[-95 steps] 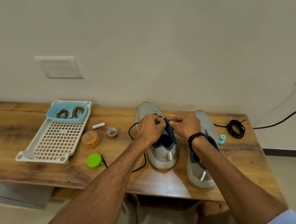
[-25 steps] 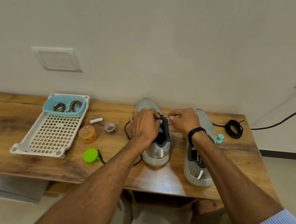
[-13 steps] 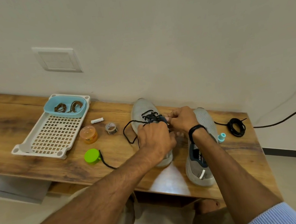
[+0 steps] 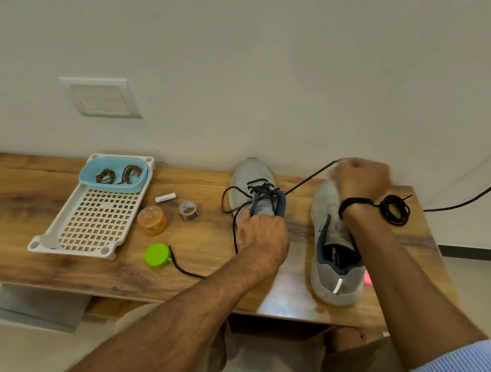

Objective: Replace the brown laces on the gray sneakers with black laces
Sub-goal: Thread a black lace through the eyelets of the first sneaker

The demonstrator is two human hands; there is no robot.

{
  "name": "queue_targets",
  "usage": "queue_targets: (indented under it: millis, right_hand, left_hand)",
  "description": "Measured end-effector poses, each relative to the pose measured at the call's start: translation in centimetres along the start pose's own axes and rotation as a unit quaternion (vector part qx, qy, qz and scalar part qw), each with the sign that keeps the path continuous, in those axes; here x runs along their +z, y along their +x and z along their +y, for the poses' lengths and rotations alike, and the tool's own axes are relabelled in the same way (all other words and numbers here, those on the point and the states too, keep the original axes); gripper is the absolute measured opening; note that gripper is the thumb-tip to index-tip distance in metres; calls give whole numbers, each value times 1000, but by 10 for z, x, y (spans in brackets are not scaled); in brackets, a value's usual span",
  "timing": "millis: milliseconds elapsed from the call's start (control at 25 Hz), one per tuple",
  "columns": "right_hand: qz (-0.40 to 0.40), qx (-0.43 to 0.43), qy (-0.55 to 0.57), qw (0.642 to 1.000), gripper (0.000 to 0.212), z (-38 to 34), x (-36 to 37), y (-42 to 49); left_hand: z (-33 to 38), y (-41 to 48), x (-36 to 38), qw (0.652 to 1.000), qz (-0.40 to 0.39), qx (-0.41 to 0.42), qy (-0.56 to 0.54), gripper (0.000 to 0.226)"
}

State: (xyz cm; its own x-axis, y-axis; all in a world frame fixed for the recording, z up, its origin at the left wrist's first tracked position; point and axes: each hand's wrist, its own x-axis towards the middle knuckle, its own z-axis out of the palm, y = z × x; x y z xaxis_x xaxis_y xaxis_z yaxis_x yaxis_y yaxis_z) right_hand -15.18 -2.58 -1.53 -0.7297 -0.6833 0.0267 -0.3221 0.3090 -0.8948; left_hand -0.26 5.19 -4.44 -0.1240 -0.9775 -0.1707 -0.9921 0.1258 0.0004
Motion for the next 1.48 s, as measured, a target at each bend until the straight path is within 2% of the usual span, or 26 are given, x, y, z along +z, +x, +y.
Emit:
queue_targets:
  millis: [80,120,160,200,240,280,320,360,440,480,560,640,760,840,960,1120,1200,1320,1400,1480]
  right_hand:
    - [97,24,148,984,21,1,-18,21]
    - [96,33,180,978,18,3,-22,26]
    - [61,30,172,983,13,2,-21,24]
    - [8,16,117,993,19,2,-17,16]
    - [-50,2,51,997,36,3,-10,6]
    - [-102,-10,-10,995,51,5,0,-6]
    - [-151,-20,-62,986,57,7,9,-18]
    - [-191,-32,-94,976,54,8,19,-29]
    - [-287,-33,-90,953,41,12,36,-42]
    - [-327,-10,-75,942,43,14,41,-44]
    - [-354,29,-46,934,45,17,47,-42]
    - [-310,21,-49,949,39,17,47,-37]
    - [-163,42,-10,986,36,8,28,-26]
    - [-105,50,22,993,41,7,16,-14]
    - [-86,51,27,995,49,8,10,-14]
    - [-58,53,13,997,48,9,10,-15]
    - [-93,35,-50,994,50,7,10,-16]
    - [-129,-52,-141,980,58,10,17,-23]
    - [-99,-127,-146,976,62,7,23,-33]
    - [-70,-212,-141,965,64,2,24,-48]
  left_hand:
    - [-1,0,-1,1000,-4,5,-1,24]
    - [-1,0,-1,1000,-4,6,1,24]
    - [-1,0,-2,1000,-5,7,2,24]
    - [-1,0,-2,1000,-4,7,4,25]
    - [0,0,-3,1000,-4,8,6,26]
    - [0,0,-3,1000,-4,8,8,28]
    - [1,1,-3,1000,-4,7,9,30]
    - [1,1,-2,1000,-5,6,8,31]
    - [1,2,-3,1000,-8,4,6,31]
    - [1,2,-3,1000,-12,4,6,31]
    - [0,3,-3,1000,-10,5,0,31]
    - [-1,3,-2,1000,1,8,-8,31]
    - [-5,3,-1,1000,8,9,-8,30]
    - [-6,3,1,1000,0,2,-8,27]
    - [-6,2,-1,1000,-9,-1,-13,26]
    - [-6,0,-2,1000,-11,-3,-7,28]
    - [-8,1,-4,999,-27,-16,-15,35]
    - [-13,1,-18,997,-28,-24,-61,44]
    - [-22,2,-30,994,27,-47,-98,43]
    - [-38,7,-40,982,90,-88,-138,26]
